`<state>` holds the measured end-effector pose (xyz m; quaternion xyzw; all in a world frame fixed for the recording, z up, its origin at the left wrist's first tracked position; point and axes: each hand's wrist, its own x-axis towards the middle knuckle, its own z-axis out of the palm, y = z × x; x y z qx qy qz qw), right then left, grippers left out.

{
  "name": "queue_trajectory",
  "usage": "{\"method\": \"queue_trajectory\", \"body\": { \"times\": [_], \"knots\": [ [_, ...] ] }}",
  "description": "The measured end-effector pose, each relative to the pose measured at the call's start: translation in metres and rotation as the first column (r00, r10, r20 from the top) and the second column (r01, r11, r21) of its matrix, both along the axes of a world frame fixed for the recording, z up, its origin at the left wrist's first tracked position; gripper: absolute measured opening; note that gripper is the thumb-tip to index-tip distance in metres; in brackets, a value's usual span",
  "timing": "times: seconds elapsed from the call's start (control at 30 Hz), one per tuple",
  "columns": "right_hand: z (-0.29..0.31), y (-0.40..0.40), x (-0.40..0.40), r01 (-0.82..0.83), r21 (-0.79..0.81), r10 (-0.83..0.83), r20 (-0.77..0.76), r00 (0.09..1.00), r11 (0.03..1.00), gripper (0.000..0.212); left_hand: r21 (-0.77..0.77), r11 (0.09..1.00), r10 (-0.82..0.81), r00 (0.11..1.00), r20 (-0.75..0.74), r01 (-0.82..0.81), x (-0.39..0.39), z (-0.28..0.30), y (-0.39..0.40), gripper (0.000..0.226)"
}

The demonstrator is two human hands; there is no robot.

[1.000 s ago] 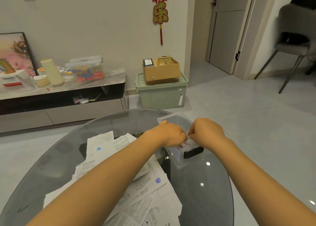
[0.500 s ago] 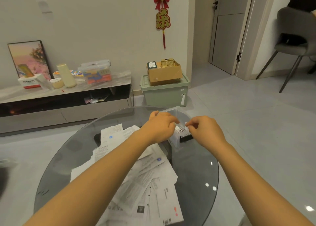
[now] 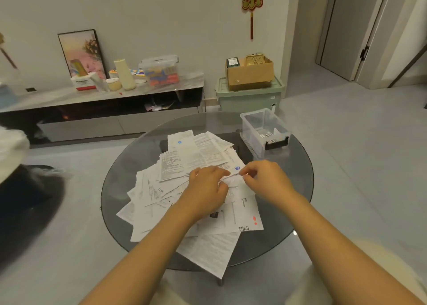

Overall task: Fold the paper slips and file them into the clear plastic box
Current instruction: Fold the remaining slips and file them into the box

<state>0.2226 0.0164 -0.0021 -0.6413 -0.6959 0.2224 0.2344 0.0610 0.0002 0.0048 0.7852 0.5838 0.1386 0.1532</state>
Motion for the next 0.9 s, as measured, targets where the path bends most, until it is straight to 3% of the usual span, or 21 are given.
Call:
{"method": "queue_trajectory", "body": {
  "times": [0.13,0.3,0.43,0.67,0.9],
  "knots": [
    [-0.011,-0.001,-0.011,-0.092,-0.010,0.092,0.069,0.993,0.996,0.023,0.024,0.993,0.115,0.993,0.011,-0.115,-0.012,-0.033,-0.004,0.043],
    [-0.022,0.007,-0.017,-0.141,-0.012,0.141,0.142,0.980,0.990,0.025,-0.085,0.984,0.144,0.976,-0.161,-0.160,-0.024,-0.052,0.012,0.071],
    [-0.027,0.012,-0.022,-0.167,-0.014,0.167,0.158,0.973,0.986,0.027,0.052,0.991,0.134,0.973,-0.188,-0.127,-0.023,-0.049,0.015,0.055],
    [-0.029,0.017,-0.027,-0.170,0.062,0.156,0.188,0.970,0.983,0.022,0.167,0.970,0.172,0.985,0.025,-0.174,-0.017,-0.041,0.004,0.023],
    [-0.035,0.013,-0.024,-0.151,0.228,0.108,0.194,0.975,0.962,0.021,0.204,0.960,0.153,0.969,0.194,-0.192,-0.026,-0.033,-0.005,0.021]
  ]
}}
